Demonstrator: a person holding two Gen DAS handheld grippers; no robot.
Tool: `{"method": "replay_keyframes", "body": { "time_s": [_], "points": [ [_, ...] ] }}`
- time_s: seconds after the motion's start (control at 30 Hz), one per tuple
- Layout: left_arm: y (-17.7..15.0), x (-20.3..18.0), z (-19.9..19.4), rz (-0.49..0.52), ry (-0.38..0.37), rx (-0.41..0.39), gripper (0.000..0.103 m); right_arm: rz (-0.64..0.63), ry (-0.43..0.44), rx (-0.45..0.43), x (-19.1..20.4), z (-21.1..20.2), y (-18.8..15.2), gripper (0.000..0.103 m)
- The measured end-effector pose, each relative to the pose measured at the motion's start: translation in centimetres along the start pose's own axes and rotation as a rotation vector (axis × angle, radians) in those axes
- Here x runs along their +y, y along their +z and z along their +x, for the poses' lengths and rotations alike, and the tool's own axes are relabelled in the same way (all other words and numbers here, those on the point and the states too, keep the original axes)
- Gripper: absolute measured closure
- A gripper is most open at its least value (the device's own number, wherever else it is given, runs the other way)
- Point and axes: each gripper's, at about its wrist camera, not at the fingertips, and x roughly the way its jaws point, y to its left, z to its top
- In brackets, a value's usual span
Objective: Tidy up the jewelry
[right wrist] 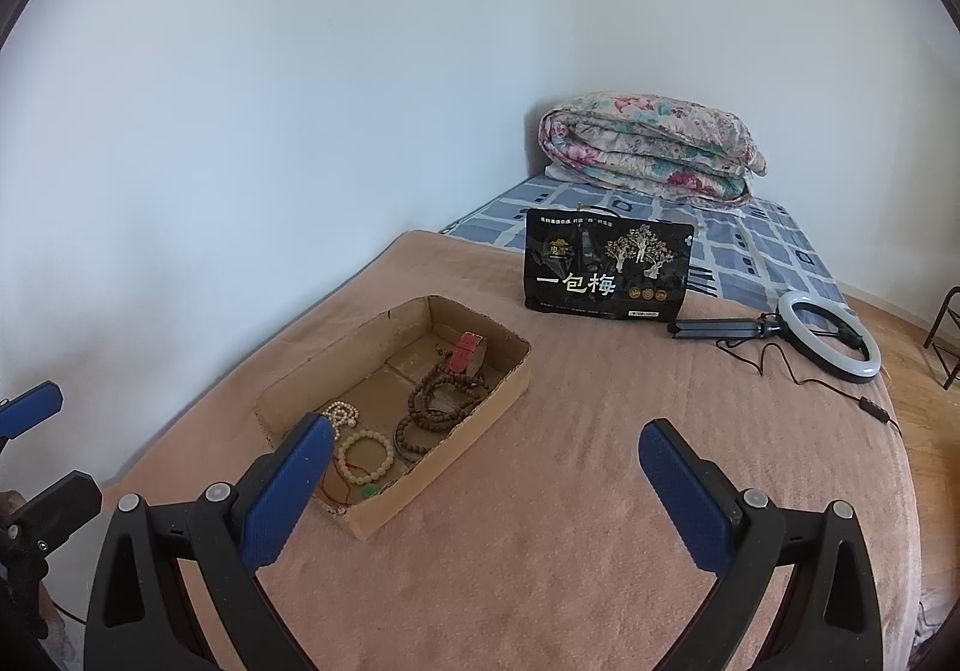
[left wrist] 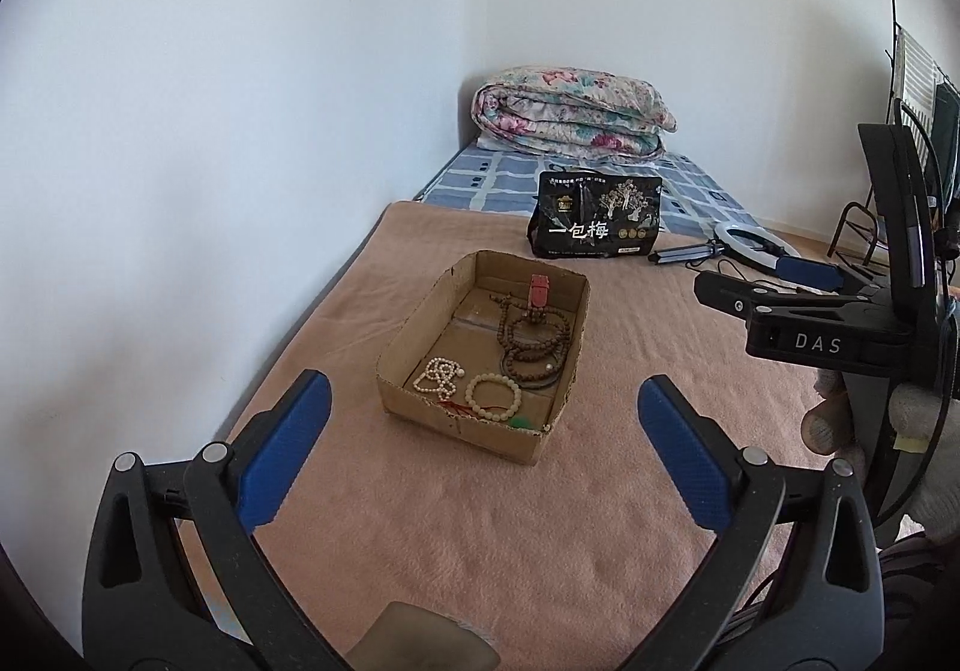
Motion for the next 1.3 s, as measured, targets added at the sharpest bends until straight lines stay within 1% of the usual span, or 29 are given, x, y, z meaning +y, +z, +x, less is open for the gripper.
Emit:
{"method": "replay_keyframes", "body": {
  "time_s": [0.2,0.4,1.3],
  "points": [
    [0.1,0.1,0.0,0.003,0.003,-0.002,0.0,0.0,-0.003,-0.001,0.0,0.0,-0.1,0.0],
    [0.4,0.3,-0.1,0.018,0.022,0.008,0.0,-0.001,0.0,0.001,0.0,-0.1,-0.2,0.0],
    [0.2,0.2,1.0,0.03,0.034,0.022,0.0,0.018,0.004,0.02,-0.7,0.8,-0.7,0.0]
  ]
}}
